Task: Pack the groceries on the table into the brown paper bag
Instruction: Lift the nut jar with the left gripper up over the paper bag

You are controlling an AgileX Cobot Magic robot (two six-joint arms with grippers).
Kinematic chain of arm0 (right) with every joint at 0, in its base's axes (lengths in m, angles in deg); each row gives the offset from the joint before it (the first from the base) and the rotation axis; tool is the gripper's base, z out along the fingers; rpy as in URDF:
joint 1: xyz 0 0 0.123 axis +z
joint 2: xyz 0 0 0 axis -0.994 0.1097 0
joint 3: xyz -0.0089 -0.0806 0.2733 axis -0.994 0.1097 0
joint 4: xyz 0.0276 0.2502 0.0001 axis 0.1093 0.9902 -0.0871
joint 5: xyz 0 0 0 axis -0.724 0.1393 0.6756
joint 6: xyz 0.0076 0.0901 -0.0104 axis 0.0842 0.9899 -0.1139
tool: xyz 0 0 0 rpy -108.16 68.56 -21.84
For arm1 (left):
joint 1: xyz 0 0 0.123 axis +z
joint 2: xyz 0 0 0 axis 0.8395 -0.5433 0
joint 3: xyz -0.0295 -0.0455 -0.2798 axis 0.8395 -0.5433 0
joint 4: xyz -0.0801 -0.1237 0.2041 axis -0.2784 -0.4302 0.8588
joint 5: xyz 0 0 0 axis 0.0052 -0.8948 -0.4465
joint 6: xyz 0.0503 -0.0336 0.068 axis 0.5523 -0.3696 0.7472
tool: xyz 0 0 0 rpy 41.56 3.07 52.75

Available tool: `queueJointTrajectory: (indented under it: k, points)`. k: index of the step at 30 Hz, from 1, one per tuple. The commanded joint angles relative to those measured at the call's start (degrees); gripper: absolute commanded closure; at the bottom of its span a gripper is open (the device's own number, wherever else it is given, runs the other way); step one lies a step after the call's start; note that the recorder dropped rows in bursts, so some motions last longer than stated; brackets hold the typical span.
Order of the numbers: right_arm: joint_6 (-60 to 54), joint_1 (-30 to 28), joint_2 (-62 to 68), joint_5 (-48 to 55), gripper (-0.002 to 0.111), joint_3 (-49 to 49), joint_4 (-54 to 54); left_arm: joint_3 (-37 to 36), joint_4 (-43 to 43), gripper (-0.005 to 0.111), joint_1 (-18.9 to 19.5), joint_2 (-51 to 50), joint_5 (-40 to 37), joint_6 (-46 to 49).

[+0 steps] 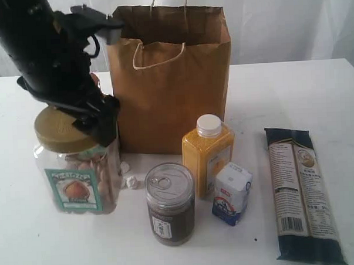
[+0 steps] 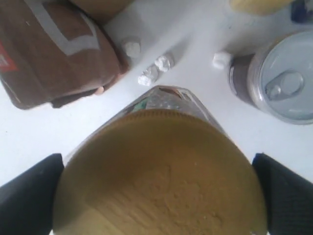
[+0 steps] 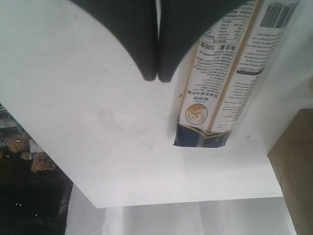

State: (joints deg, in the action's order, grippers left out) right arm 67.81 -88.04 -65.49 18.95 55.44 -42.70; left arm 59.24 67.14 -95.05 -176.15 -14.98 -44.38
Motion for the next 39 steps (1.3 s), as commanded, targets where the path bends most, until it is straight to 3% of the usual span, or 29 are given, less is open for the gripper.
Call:
queueJointTrajectory:
  k: [1, 22, 30, 39]
  points:
    - [0.22, -0.06, -0.20, -0.30, 0.108, 0.26, 0.00, 6.59, -1.67, 0.107, -0.09, 0.65, -5.29, 0.19]
    - [0.22, -0.06, -0.20, -0.30, 0.108, 0.26, 0.00, 27.67, -21.06, 0.107, -0.09, 0.75, -4.74, 12.78]
    - [0.22, -0.06, -0.20, -0.30, 0.108, 0.26, 0.00, 31.05, -26.88, 0.107, -0.09, 0.75, 7.62, 16.61]
    - [0.22, -0.06, -0.20, -0.30, 0.108, 0.26, 0.00, 31.15, -27.29, 0.107, -0.09, 0.63, 25.59, 21.03]
